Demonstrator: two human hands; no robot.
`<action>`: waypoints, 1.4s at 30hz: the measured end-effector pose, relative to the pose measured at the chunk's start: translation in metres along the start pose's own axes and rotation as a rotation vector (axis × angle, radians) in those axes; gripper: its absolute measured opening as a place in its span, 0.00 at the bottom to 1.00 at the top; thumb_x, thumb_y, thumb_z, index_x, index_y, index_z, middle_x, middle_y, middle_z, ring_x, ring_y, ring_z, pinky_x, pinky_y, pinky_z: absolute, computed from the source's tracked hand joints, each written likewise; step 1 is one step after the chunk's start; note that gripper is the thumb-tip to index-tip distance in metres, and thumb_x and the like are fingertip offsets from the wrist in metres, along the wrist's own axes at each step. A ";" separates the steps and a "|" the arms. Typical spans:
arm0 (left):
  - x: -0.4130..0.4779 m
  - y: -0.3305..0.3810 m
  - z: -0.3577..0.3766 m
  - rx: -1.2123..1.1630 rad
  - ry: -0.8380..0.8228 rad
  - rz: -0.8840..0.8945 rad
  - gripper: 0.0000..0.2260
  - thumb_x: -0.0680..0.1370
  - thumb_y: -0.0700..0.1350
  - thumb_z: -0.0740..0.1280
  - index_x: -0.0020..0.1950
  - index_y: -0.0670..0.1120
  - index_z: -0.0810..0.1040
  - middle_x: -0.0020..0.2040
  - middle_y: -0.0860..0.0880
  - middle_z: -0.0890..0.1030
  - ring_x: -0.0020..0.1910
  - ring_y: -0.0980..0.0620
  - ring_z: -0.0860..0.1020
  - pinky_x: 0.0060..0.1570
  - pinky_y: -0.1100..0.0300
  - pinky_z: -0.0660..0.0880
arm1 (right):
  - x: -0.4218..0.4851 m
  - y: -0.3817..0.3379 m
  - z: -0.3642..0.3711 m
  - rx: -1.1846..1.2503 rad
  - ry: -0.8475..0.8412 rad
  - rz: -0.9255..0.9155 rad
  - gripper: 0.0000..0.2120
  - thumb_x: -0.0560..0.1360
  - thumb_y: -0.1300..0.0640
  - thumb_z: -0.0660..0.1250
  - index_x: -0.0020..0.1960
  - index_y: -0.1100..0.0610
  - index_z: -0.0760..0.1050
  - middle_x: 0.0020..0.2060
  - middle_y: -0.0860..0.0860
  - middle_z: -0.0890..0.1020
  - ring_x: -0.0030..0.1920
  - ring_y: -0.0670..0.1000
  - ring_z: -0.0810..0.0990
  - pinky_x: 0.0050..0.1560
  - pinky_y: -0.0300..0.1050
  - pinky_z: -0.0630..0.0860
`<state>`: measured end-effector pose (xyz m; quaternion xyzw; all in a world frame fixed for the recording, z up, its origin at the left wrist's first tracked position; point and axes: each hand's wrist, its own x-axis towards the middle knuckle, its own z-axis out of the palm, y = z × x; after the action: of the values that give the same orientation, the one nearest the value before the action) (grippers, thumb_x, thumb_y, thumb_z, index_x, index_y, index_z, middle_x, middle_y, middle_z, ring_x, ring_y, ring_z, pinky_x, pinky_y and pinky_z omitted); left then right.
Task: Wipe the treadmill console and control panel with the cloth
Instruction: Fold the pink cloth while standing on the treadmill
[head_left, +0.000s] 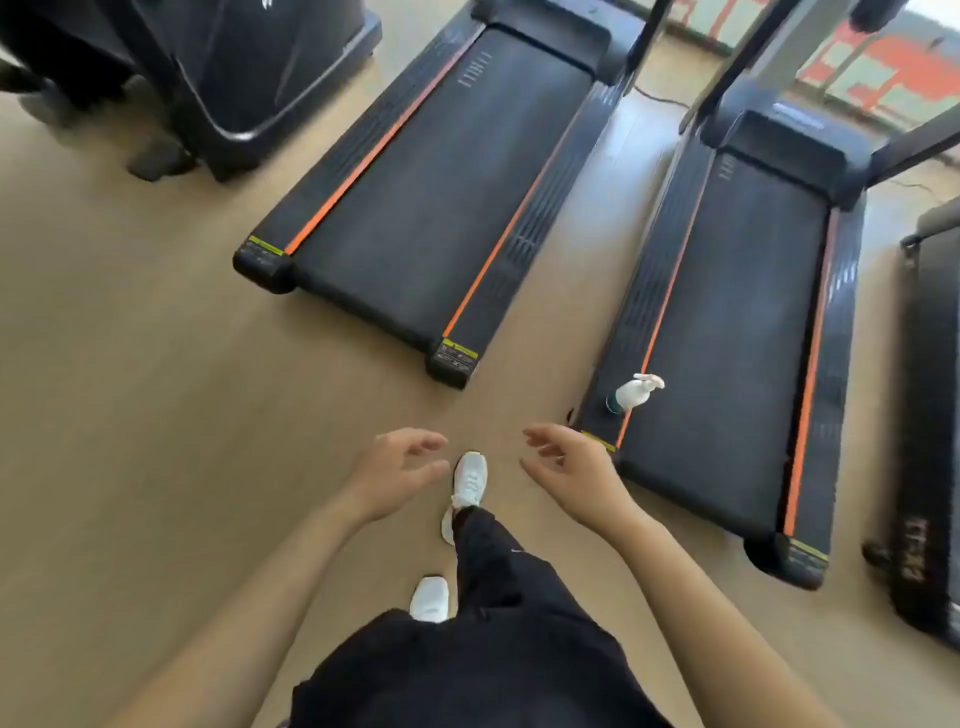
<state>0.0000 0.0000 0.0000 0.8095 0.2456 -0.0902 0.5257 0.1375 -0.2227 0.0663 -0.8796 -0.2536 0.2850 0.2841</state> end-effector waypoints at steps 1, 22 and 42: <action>0.009 -0.003 -0.006 -0.006 -0.006 -0.017 0.21 0.68 0.63 0.71 0.58 0.58 0.83 0.54 0.62 0.83 0.54 0.61 0.81 0.61 0.58 0.77 | 0.016 0.002 0.004 0.033 0.003 0.026 0.17 0.77 0.53 0.72 0.66 0.51 0.78 0.53 0.45 0.83 0.52 0.46 0.81 0.59 0.50 0.79; 0.432 0.122 -0.329 0.020 0.163 0.014 0.13 0.78 0.48 0.73 0.63 0.54 0.83 0.58 0.60 0.84 0.58 0.60 0.81 0.62 0.57 0.79 | 0.528 -0.138 -0.109 0.065 -0.087 0.055 0.18 0.77 0.55 0.72 0.66 0.53 0.79 0.52 0.47 0.83 0.52 0.50 0.82 0.61 0.50 0.78; 0.805 0.388 -0.571 0.062 -0.362 0.036 0.08 0.79 0.46 0.73 0.57 0.53 0.85 0.51 0.55 0.86 0.50 0.61 0.83 0.54 0.69 0.76 | 0.817 -0.333 -0.359 0.355 0.195 0.414 0.13 0.76 0.53 0.72 0.60 0.46 0.80 0.47 0.40 0.81 0.46 0.45 0.82 0.58 0.53 0.80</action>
<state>0.8221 0.6283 0.2337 0.8002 0.1298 -0.2326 0.5374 0.8536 0.3826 0.2315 -0.8723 0.0136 0.2909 0.3927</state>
